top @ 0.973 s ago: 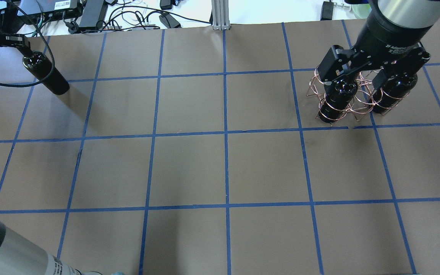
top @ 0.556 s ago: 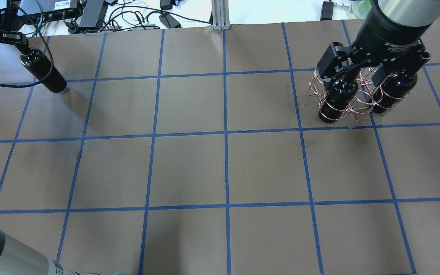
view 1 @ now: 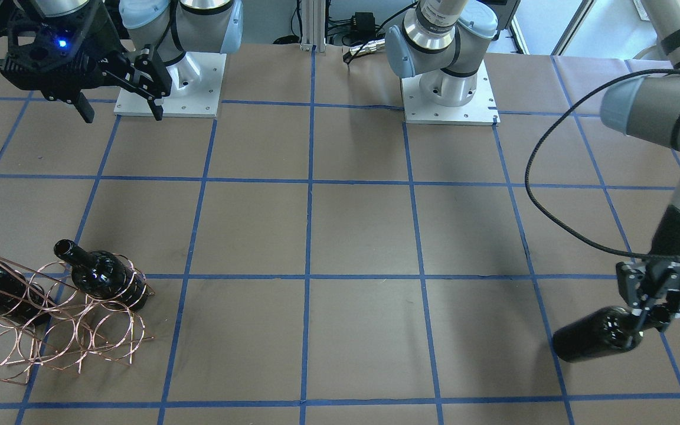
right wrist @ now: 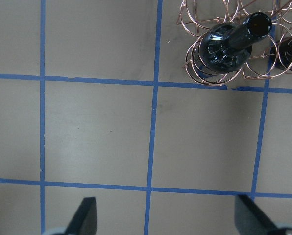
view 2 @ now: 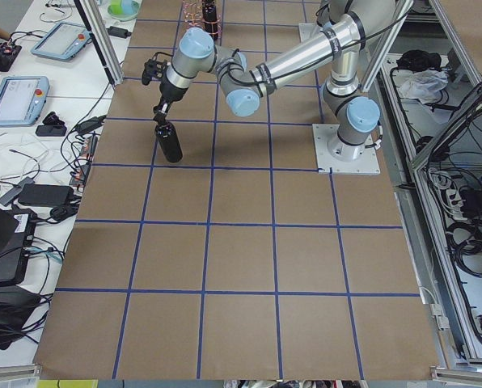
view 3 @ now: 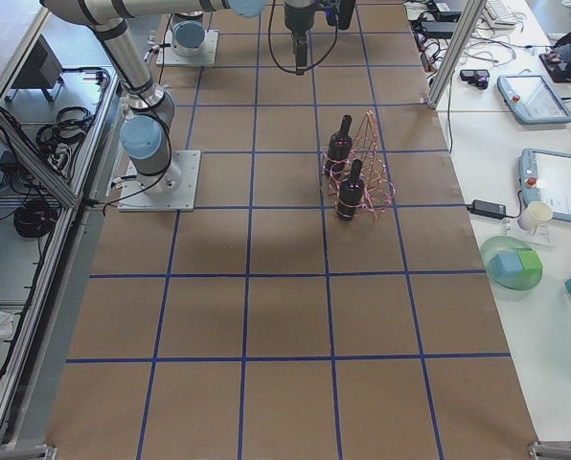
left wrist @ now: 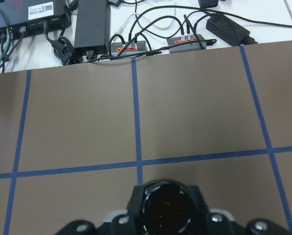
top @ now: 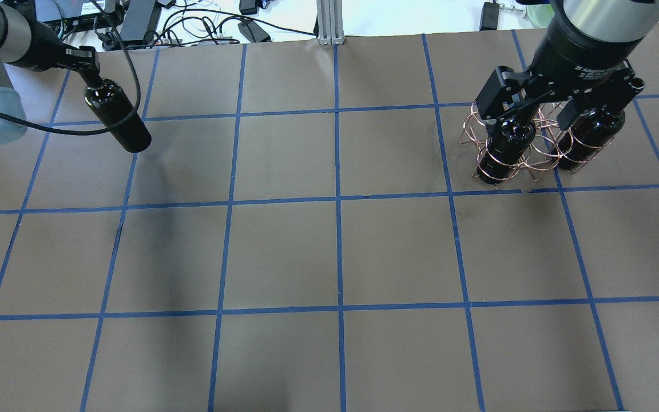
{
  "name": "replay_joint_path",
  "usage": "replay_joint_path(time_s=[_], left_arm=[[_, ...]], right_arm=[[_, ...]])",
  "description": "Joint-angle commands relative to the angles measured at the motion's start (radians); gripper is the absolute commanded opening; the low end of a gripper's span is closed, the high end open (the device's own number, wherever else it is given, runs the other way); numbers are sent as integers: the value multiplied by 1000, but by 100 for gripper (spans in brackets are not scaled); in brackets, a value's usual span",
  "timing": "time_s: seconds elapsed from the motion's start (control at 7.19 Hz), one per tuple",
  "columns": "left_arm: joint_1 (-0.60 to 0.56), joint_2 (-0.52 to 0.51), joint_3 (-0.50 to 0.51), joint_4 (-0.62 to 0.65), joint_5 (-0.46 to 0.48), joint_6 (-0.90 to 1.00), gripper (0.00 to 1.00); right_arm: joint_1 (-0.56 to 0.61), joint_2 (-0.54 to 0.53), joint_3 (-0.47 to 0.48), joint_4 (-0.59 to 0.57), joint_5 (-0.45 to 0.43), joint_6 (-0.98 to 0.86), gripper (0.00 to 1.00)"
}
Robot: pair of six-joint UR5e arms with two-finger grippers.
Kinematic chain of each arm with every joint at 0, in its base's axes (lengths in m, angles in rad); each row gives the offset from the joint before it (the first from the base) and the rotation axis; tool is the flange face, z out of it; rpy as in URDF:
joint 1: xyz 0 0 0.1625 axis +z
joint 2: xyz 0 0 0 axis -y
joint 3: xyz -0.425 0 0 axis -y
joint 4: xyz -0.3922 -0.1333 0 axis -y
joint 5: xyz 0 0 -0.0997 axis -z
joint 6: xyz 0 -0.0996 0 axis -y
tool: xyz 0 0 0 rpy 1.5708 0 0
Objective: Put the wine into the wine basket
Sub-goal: 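Carry the bottle with the left gripper toward the table center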
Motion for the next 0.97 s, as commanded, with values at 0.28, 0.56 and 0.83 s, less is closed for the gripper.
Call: replay_joint_path(time_s=[0.28,0.56,0.83], left_arm=[[-329,110,-139,-4,125,-368,0],[-459,124,-147,-6,199,-447,0],[-532,130,-185,2,249,-547,0]], right_arm=[[-4,1,3,3,-2,1,100],[-7,1,3,6,-4,8,100],[-5,1,7,9,-4,5,100]])
